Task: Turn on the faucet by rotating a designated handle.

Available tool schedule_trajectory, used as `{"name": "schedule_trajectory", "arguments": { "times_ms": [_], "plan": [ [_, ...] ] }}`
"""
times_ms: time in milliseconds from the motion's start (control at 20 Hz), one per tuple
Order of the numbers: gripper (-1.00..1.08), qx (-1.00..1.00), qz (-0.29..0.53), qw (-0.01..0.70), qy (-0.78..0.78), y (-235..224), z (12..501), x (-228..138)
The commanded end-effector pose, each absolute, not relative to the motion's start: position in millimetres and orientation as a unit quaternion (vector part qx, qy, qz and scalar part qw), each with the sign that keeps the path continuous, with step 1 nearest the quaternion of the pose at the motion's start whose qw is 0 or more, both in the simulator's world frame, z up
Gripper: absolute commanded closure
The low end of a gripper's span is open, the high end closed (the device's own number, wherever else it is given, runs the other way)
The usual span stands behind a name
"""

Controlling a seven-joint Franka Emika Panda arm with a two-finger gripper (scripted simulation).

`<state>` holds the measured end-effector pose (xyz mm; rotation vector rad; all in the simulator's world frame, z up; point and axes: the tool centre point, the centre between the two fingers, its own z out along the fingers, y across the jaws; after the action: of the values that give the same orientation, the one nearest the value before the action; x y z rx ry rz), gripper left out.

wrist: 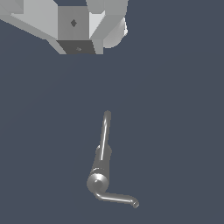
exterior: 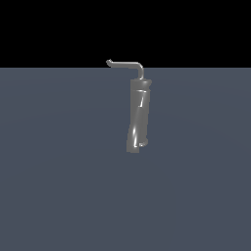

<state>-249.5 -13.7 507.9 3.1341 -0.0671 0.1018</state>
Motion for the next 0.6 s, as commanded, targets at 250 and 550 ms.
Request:
{"name": "schedule_trajectory", "arguments": {
  "times_ms": [250,550],
  "plan": [
    [1.08,0.999,0.034,-0.010,-0.018,-12.9,511.1,-247.4],
    [1.08,0.999,0.036,-0.020,-0.014,-12.3,513.7,-245.7]
  ]
}}
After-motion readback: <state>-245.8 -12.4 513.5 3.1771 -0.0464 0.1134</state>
